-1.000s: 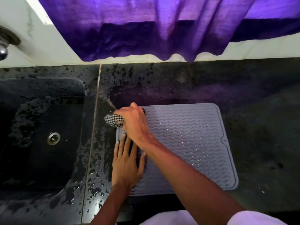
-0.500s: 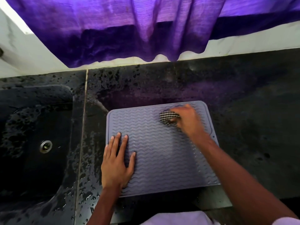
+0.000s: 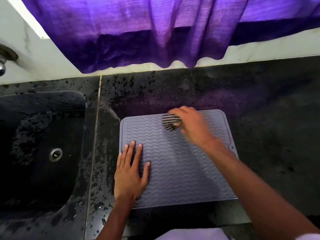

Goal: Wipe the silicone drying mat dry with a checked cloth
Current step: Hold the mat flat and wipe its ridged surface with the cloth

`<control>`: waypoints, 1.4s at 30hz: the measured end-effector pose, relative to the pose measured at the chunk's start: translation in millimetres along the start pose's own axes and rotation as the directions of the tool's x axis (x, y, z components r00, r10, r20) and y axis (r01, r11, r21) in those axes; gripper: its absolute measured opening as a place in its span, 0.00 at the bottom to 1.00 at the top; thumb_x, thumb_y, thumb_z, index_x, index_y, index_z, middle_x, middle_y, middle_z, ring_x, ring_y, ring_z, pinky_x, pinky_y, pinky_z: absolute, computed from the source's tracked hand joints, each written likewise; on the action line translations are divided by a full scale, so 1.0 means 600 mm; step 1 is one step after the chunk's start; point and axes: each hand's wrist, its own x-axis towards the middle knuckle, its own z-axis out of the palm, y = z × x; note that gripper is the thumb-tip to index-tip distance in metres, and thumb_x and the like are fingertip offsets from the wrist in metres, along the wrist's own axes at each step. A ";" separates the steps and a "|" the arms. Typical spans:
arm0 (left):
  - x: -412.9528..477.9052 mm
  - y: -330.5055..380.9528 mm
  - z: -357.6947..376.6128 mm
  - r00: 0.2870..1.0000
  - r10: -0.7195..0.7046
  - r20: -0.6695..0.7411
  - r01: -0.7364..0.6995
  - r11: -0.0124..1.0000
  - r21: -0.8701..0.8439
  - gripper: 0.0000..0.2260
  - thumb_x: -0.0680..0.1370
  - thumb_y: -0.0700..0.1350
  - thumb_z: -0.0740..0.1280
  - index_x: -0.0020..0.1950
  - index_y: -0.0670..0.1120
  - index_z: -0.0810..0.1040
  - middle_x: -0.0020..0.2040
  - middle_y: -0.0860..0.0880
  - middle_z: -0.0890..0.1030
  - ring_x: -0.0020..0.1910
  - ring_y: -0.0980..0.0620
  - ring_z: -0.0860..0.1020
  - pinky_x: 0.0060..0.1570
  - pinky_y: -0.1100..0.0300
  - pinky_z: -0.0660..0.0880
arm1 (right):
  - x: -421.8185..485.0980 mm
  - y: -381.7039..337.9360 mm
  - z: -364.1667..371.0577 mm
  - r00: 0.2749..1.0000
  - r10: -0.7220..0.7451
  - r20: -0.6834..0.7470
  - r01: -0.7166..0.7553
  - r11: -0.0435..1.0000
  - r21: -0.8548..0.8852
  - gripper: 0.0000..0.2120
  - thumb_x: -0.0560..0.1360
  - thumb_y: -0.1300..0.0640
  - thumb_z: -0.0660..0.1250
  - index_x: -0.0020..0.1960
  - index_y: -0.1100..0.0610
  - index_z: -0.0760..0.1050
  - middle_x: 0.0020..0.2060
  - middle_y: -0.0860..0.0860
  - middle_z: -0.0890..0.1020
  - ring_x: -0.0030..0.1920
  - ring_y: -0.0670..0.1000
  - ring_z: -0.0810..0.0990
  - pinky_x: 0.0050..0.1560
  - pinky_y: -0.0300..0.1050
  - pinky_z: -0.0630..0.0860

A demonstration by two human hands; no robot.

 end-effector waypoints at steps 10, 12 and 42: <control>0.001 -0.004 0.002 1.000 -0.012 0.001 0.012 1.000 -0.016 0.30 0.81 0.60 0.59 0.82 0.50 0.63 0.83 0.50 0.59 0.82 0.48 0.57 0.78 0.46 0.60 | -0.003 -0.021 0.073 0.990 -0.025 0.139 0.033 0.998 -0.060 0.27 0.66 0.64 0.75 0.63 0.48 0.77 0.56 0.48 0.80 0.59 0.53 0.73 0.58 0.54 0.71; 0.001 -0.003 0.002 1.000 -0.013 0.000 0.013 1.000 -0.023 0.30 0.81 0.60 0.59 0.82 0.50 0.63 0.83 0.50 0.59 0.82 0.49 0.57 0.79 0.47 0.59 | -0.011 0.018 0.051 0.990 0.002 0.142 0.010 0.997 -0.080 0.27 0.64 0.65 0.75 0.60 0.47 0.78 0.53 0.47 0.81 0.56 0.53 0.75 0.56 0.54 0.74; 0.002 -0.001 -0.001 1.000 -0.016 0.008 0.016 1.000 0.002 0.30 0.82 0.61 0.56 0.82 0.50 0.63 0.82 0.49 0.60 0.81 0.47 0.58 0.79 0.48 0.58 | -0.023 0.013 0.033 0.976 -0.050 0.210 0.072 0.993 -0.096 0.31 0.66 0.66 0.70 0.64 0.42 0.75 0.59 0.44 0.78 0.61 0.52 0.70 0.55 0.50 0.66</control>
